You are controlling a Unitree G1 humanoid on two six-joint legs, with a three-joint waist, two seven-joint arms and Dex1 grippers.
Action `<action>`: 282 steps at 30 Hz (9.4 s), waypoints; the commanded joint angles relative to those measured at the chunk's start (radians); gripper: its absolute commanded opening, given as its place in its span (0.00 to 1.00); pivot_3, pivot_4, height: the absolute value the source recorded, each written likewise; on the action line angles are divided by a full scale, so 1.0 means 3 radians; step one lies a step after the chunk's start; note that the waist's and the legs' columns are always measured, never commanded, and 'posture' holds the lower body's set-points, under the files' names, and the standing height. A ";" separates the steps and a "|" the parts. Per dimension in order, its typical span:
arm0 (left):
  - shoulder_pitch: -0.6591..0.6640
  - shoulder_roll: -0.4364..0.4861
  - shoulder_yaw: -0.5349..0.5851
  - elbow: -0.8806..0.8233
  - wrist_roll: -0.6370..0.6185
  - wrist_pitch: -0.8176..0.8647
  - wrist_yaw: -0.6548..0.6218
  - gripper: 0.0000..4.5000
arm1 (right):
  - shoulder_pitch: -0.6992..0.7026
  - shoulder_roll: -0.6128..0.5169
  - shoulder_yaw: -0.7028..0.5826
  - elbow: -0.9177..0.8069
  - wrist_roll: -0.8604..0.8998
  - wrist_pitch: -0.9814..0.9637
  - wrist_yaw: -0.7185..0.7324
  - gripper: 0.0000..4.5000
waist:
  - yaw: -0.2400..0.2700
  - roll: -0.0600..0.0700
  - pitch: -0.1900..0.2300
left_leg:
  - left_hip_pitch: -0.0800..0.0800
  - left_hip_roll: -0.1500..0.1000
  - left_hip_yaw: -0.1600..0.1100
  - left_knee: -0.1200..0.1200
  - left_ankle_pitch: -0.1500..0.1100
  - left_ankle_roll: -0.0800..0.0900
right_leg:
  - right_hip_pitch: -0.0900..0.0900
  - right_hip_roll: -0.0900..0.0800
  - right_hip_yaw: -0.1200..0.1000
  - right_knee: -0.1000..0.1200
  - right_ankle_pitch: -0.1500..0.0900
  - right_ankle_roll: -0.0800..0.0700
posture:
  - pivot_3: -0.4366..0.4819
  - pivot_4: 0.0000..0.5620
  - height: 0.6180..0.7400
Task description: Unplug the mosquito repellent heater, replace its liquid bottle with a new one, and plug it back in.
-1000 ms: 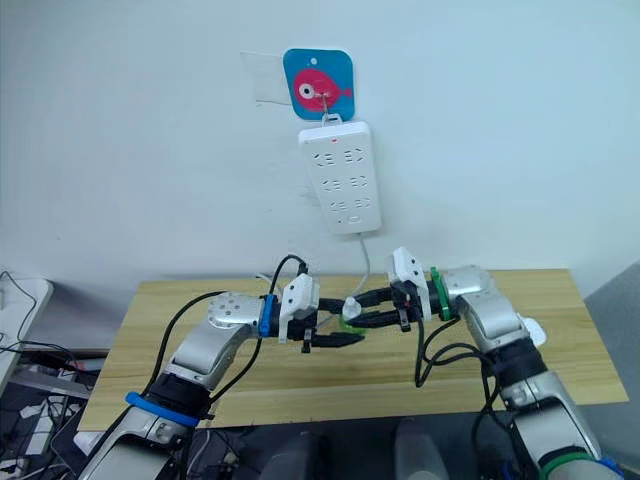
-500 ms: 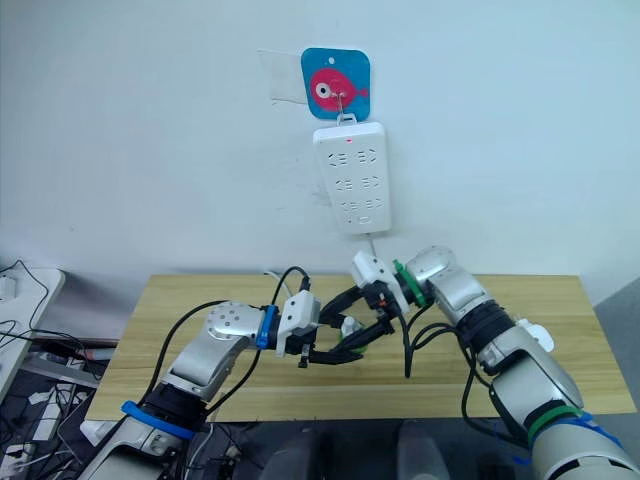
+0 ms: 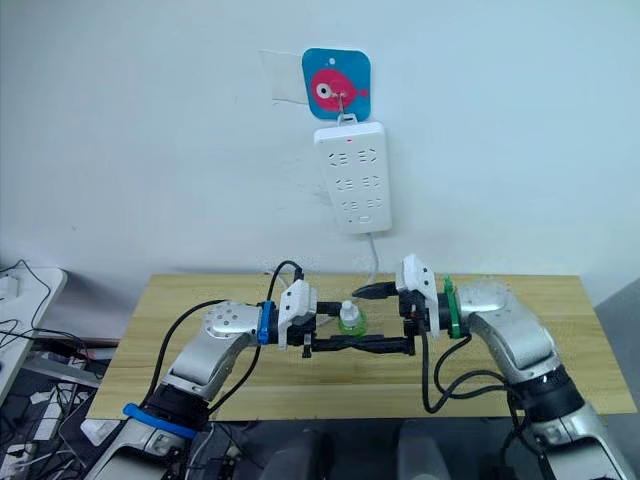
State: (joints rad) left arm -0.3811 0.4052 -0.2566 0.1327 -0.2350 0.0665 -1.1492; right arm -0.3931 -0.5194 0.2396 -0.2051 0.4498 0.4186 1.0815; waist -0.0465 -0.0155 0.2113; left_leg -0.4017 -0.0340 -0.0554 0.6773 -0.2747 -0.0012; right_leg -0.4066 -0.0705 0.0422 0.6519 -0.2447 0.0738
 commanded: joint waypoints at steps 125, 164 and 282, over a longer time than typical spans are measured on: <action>0.0069 0.0014 0.0041 -0.0028 0.0020 0.0041 -0.0026 0.50 | 0.0327 0.0617 -0.0662 0.1098 -0.0954 -0.0881 -0.2125 0.06 | -0.0125 -0.0004 -0.0004 | 0.0003 -0.0002 0.0010 0.0001 0.0004 -0.0004 | -0.0006 0.0001 0.0010 0.0019 -0.0001 0.0001 | 0.34 0.33 1.00; 0.0111 0.0084 0.0055 -0.0116 -0.0005 0.0063 -0.0015 0.50 | 0.0522 0.0198 -0.0569 0.0273 0.0064 -0.0347 -0.0608 0.88 | -0.0115 -0.0001 -0.0005 | 0.0004 0.0001 0.0006 0.0000 0.0004 -0.0005 | -0.0004 0.0005 0.0007 0.0019 -0.0003 0.0000 | 0.35 0.29 1.00; -0.0003 -0.0730 0.0285 0.0146 0.0135 -0.1016 0.1187 0.50 | 0.0530 -0.1889 -0.0765 0.0398 0.1667 0.1949 -0.1469 0.99 | -0.0128 0.0002 -0.0008 | 0.0002 -0.0001 0.0007 0.0003 0.0003 -0.0002 | 0.0004 0.0006 0.0006 0.0013 -0.0007 0.0007 | 0.28 0.36 1.00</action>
State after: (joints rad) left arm -0.3821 0.1857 -0.1799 0.2060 -0.1788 -0.2243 -0.7859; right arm -0.2082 -1.0609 -0.0064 -0.1395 1.0416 1.0514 0.5655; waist -0.0849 -0.0150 0.2088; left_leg -0.4010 -0.0344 -0.0530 0.6782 -0.2738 -0.0017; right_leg -0.4053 -0.0688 0.0441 0.6559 -0.2469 0.0761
